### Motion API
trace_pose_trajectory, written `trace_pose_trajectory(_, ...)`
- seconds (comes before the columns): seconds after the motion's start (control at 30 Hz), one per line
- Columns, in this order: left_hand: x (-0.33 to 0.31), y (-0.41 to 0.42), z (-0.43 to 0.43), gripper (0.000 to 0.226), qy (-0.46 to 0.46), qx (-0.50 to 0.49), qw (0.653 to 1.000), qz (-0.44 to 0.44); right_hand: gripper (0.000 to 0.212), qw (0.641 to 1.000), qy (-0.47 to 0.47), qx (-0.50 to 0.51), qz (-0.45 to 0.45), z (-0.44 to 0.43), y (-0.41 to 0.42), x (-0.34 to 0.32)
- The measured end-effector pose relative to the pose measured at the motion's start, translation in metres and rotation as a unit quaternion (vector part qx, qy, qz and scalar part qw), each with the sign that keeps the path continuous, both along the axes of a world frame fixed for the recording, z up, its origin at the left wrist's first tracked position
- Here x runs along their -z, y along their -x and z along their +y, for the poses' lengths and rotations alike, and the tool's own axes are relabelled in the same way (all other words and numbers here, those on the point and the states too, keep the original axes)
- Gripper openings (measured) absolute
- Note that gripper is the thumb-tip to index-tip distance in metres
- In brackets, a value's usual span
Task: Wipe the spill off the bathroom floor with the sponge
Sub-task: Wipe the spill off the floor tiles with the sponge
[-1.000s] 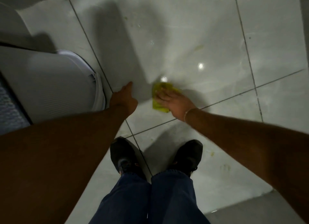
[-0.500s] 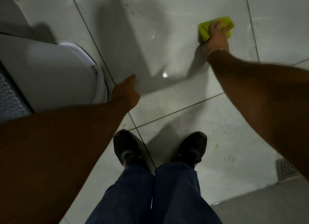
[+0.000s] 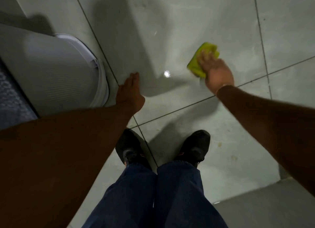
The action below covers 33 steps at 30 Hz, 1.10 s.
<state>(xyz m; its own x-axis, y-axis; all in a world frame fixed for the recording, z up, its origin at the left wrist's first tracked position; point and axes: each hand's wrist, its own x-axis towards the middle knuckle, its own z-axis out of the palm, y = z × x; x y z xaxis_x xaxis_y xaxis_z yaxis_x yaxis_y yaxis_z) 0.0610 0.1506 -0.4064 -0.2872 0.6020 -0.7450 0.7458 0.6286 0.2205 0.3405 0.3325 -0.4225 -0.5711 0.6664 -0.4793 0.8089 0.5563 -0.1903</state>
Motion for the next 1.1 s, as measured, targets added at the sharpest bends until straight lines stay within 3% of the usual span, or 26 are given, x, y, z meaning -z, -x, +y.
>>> trace_pose_trajectory(0.07,0.001,-0.002,-0.005,0.090,-0.007,-0.004,1.000,0.005,0.079,0.986,-0.001,0.160,-0.036,0.031,0.007,-0.002)
trace_pose_trajectory(0.13,0.000,-0.005,-0.007,0.090,-0.010,-0.015,1.000,0.012,0.081,0.973,0.013,0.229,-0.027,0.037,0.036,-0.004)
trace_pose_trajectory(0.2,-0.004,-0.009,-0.004,0.090,-0.013,-0.025,1.000,0.011,0.080,0.982,0.024,0.188,0.009,0.016,0.071,-0.004)
trace_pose_trajectory(0.27,-0.008,-0.010,0.001,0.089,-0.021,-0.027,0.999,0.010,0.065,0.996,0.068,0.049,0.035,-0.029,0.101,-0.003)
trace_pose_trajectory(0.37,-0.012,-0.007,0.011,0.090,-0.022,-0.035,0.999,0.004,0.065,0.978,0.118,-0.173,0.019,-0.100,0.107,-0.011)
trace_pose_trajectory(0.43,-0.013,-0.005,0.016,0.092,-0.025,-0.040,0.999,0.003,0.066,0.967,0.115,-0.225,0.006,-0.105,0.099,-0.013)
trace_pose_trajectory(0.5,-0.010,-0.003,0.014,0.091,-0.029,-0.034,0.999,0.007,0.059,0.971,0.085,-0.221,-0.011,-0.086,0.101,-0.008)
trace_pose_trajectory(0.6,-0.006,-0.004,0.005,0.089,-0.026,-0.033,0.999,0.004,0.056,0.994,0.039,-0.096,-0.038,-0.040,0.113,-0.009)
trace_pose_trajectory(0.77,-0.007,-0.013,-0.005,0.092,-0.013,-0.025,1.000,0.001,0.070,0.998,0.016,0.029,-0.051,0.006,0.127,-0.008)
trace_pose_trajectory(0.83,-0.011,-0.010,-0.006,0.092,-0.011,-0.012,1.000,0.005,0.063,0.998,0.034,0.011,-0.055,-0.020,0.132,-0.011)
trace_pose_trajectory(0.97,-0.018,-0.006,-0.004,0.090,-0.013,-0.024,1.000,0.007,0.055,0.980,0.105,-0.161,-0.056,-0.090,0.105,-0.020)
trace_pose_trajectory(1.03,-0.018,-0.009,-0.002,0.090,-0.012,-0.033,0.999,0.010,0.056,0.970,0.095,-0.220,-0.051,-0.097,0.092,-0.018)
trace_pose_trajectory(1.1,-0.018,-0.014,-0.001,0.089,-0.019,-0.036,0.999,0.011,0.054,0.973,0.069,-0.216,-0.039,-0.081,0.093,-0.012)
